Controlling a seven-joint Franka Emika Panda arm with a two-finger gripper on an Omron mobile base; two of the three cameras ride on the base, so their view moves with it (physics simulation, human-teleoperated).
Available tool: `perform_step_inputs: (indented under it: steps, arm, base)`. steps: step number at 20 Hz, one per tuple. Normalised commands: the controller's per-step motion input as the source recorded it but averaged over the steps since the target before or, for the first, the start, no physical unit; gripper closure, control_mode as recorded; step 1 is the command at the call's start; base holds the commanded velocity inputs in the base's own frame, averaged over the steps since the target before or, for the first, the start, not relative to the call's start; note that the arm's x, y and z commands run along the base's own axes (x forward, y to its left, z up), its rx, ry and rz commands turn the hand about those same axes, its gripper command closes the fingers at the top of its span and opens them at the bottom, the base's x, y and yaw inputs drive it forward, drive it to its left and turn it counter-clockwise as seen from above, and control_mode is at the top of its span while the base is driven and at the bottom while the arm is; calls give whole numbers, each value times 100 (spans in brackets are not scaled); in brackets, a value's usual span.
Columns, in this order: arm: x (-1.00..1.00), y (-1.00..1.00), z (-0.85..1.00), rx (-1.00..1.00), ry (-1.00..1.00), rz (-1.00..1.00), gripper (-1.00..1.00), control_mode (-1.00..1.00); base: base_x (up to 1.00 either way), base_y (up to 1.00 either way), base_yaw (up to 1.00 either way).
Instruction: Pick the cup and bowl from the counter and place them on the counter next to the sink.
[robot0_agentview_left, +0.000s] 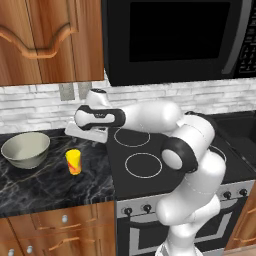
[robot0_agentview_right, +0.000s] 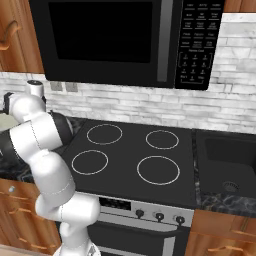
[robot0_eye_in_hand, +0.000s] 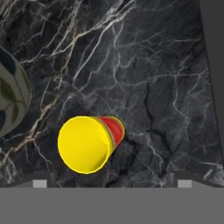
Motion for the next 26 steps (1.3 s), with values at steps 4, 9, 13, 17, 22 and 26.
perform_step_inputs:
  steps: [4, 9, 13, 17, 22, 26]
  arm:
    - [0, 4, 0, 0, 0, 0, -100, -100]
    - [1, 8, -3, -1, 0, 0, -100, -100]
    - [4, 1, -10, -6, 0, 0, -100, -100]
    - [0, 0, -15, -10, 0, 0, -100, -100]
    - [1, 0, -4, -8, 0, 0, -100, -100]
    - [18, 4, 0, -2, 0, 0, -100, -100]
  base:
    - [0, 0, 0]
    - [0, 0, 0]
    - [0, 0, 0]
    - [0, 0, 0]
    - [0, 0, 0]
    - [0, 0, 0]
